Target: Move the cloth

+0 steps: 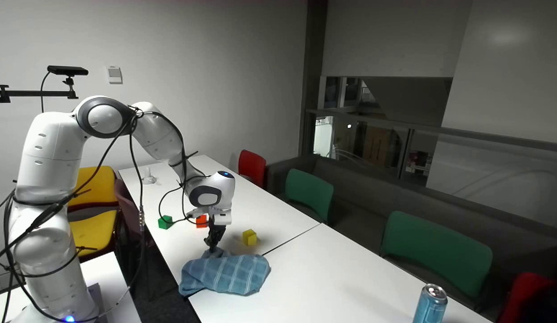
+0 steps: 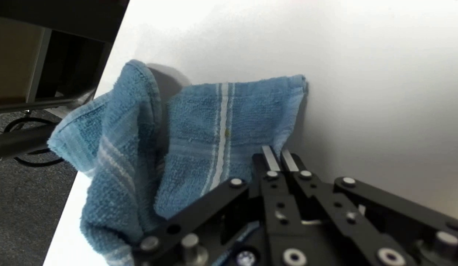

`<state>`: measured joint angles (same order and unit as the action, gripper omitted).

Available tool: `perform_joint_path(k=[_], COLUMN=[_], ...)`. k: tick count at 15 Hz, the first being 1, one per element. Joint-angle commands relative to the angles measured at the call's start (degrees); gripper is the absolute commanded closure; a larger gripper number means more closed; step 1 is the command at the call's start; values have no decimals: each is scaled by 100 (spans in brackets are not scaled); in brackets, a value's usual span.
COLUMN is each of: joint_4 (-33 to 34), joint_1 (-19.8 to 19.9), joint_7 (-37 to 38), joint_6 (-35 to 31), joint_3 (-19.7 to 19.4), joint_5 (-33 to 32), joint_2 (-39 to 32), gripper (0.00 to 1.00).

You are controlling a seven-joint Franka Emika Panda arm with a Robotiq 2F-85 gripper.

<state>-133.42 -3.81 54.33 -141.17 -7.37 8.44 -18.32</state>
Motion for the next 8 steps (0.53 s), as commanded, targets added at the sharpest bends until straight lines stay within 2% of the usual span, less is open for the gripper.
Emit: perform_joint_path(k=[1,4,8], joint_4=[-1007,-1693,-2297], joint_1=[125,337,708], joint_7=[-162,-268,-821], joint_6=[-407,-800,-1148], joint_3=[-73,-106,-66], joint_5=[-210,-225,76], joint_2=[1142,1949,2798], gripper=[99,99,99])
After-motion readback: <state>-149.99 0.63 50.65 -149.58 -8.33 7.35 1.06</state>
